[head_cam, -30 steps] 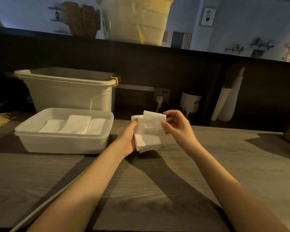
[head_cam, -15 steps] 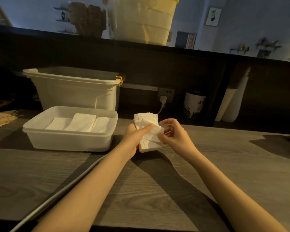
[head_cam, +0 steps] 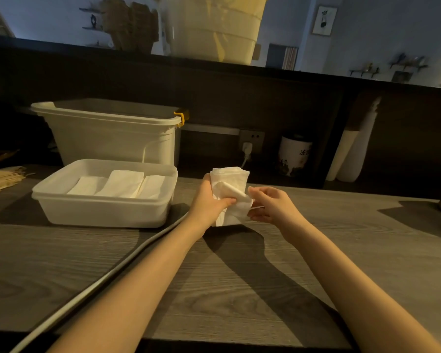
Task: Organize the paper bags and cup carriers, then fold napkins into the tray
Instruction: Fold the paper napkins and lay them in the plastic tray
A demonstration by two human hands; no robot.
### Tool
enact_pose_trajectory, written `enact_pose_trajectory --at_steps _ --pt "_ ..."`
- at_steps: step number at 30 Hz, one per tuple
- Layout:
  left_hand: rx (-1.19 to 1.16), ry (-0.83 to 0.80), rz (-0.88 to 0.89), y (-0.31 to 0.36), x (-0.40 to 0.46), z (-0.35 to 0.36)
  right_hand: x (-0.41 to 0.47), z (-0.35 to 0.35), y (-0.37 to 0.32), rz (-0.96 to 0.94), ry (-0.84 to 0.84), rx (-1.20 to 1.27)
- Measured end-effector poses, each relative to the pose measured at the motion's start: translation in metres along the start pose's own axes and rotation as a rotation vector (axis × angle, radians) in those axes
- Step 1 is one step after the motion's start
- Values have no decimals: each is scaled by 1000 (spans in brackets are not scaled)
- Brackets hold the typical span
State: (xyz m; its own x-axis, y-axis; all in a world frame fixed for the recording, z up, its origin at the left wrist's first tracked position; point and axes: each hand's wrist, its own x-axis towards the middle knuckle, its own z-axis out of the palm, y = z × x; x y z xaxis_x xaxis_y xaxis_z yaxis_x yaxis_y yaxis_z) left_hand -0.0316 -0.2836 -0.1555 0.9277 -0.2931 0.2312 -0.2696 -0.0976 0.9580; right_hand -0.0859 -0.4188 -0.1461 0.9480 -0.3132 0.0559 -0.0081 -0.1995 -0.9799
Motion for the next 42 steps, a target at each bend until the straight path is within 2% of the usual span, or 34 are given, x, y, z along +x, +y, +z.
enact_pose_trajectory --at_steps 5,10,13,15,18,21,29,36,42 --pt "-28 -54 -36 1 -3 3 -1 -1 2 -129 117 27" --pt "-438 -113 -373 7 -6 -1 0 -6 -4 -307 243 95" --pt "-530 -96 -450 7 -3 -3 -2 -10 -10 -448 330 122" --pt "-552 -70 -472 6 -2 -4 -4 -13 -14 -489 296 166" --pt "-602 -42 -514 5 0 -5 -3 -14 -14 -428 151 192" --pt "-614 -48 -514 3 2 -4 -2 -11 -9 -345 76 106" --pt "-643 -64 -494 5 -1 -2 1 -12 -4 -204 82 9" --pt "-447 -18 -447 0 1 2 4 -8 -2 -79 37 -18" --pt "-427 -8 -390 -3 1 4 0 -3 2 -75 -23 -102"
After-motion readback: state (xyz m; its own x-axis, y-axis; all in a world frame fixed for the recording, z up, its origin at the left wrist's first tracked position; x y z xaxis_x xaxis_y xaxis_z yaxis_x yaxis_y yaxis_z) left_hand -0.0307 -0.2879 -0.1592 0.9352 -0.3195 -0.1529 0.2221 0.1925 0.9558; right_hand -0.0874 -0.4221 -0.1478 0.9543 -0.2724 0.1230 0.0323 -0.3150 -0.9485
